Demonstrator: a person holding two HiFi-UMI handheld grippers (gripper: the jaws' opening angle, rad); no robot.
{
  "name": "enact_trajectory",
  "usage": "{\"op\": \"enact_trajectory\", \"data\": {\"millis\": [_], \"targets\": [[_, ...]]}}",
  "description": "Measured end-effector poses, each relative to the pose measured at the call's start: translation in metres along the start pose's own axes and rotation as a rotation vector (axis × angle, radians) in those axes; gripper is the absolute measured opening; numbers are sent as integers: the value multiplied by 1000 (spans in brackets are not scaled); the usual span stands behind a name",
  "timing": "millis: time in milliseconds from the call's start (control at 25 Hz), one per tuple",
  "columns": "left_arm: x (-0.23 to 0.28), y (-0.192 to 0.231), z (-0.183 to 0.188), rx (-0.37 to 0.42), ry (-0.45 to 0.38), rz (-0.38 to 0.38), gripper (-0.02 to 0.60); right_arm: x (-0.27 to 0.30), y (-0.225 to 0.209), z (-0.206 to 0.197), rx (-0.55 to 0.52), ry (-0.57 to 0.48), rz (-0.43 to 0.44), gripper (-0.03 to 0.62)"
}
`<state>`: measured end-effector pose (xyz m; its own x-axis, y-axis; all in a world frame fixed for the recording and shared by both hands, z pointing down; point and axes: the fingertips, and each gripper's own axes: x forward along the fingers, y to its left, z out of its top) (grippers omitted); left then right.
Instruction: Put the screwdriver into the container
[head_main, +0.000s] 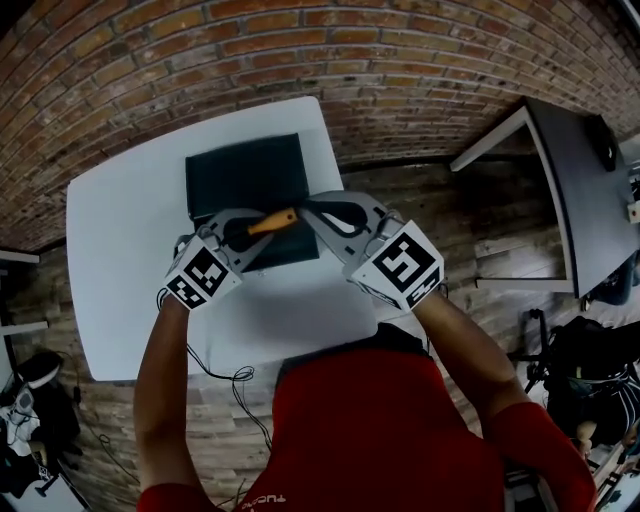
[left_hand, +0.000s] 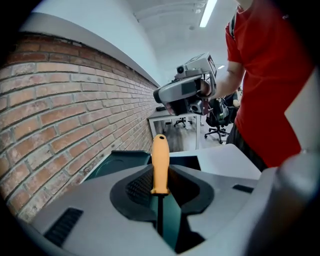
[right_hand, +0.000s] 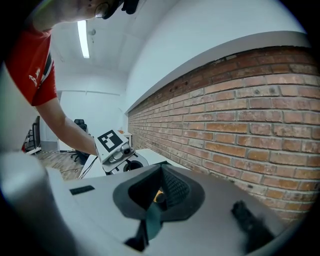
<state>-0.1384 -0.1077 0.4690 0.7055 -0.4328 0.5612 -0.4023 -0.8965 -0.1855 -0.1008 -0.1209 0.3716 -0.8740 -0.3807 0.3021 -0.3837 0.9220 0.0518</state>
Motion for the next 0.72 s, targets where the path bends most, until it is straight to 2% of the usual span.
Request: {"op": "enact_trajectory", "data": {"millis": [440,720], "targets": [[25,-3,-32,13,119,-82,92,16,0,-30,13,78,22,31],[38,-2,-49,17,202,-102,92,16,-5,-38,24,91,24,31]]}}
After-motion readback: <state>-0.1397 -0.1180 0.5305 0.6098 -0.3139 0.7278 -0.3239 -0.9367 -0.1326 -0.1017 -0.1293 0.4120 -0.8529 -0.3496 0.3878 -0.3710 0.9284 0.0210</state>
